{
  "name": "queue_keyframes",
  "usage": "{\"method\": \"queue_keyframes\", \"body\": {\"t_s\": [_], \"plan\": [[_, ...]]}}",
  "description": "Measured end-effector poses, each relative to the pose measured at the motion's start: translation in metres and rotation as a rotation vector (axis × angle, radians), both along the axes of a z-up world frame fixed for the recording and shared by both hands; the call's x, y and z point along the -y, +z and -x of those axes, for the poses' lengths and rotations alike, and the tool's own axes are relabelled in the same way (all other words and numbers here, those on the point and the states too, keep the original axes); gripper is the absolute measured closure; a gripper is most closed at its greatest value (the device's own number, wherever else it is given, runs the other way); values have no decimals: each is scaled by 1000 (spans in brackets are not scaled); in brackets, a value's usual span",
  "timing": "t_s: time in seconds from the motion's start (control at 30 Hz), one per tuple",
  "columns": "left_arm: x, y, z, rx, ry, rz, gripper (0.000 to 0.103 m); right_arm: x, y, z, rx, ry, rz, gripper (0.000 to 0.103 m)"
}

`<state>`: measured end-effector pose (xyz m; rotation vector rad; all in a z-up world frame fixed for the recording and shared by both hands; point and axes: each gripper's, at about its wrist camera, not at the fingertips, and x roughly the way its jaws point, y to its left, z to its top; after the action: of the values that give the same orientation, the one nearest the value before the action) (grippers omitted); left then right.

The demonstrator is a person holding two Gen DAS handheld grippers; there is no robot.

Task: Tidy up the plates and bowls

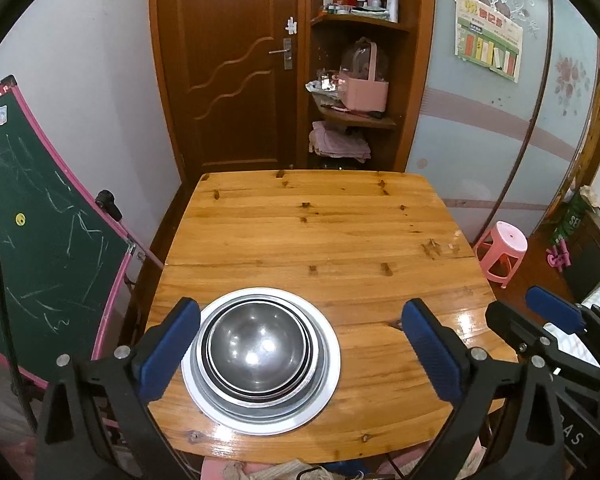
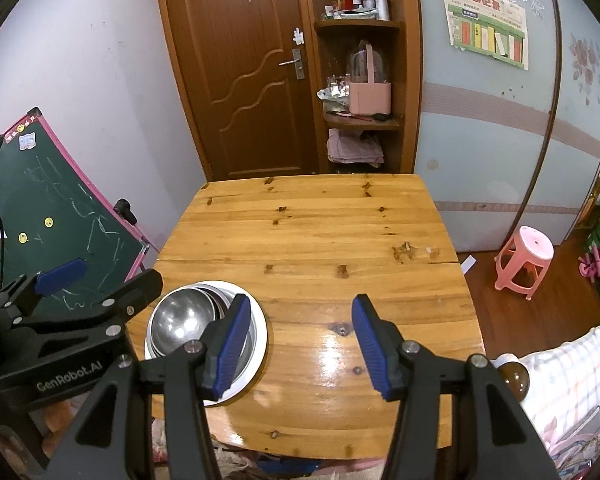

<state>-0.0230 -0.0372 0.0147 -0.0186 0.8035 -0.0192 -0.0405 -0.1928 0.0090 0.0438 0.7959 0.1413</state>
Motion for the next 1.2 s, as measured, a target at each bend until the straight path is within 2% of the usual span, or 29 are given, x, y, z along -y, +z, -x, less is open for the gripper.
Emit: {"method": "queue_keyframes", "body": {"t_s": [1.2], "plan": [[1, -8, -7, -5, 18, -17, 3, 0, -5, -4, -8, -8, 15, 50]]}}
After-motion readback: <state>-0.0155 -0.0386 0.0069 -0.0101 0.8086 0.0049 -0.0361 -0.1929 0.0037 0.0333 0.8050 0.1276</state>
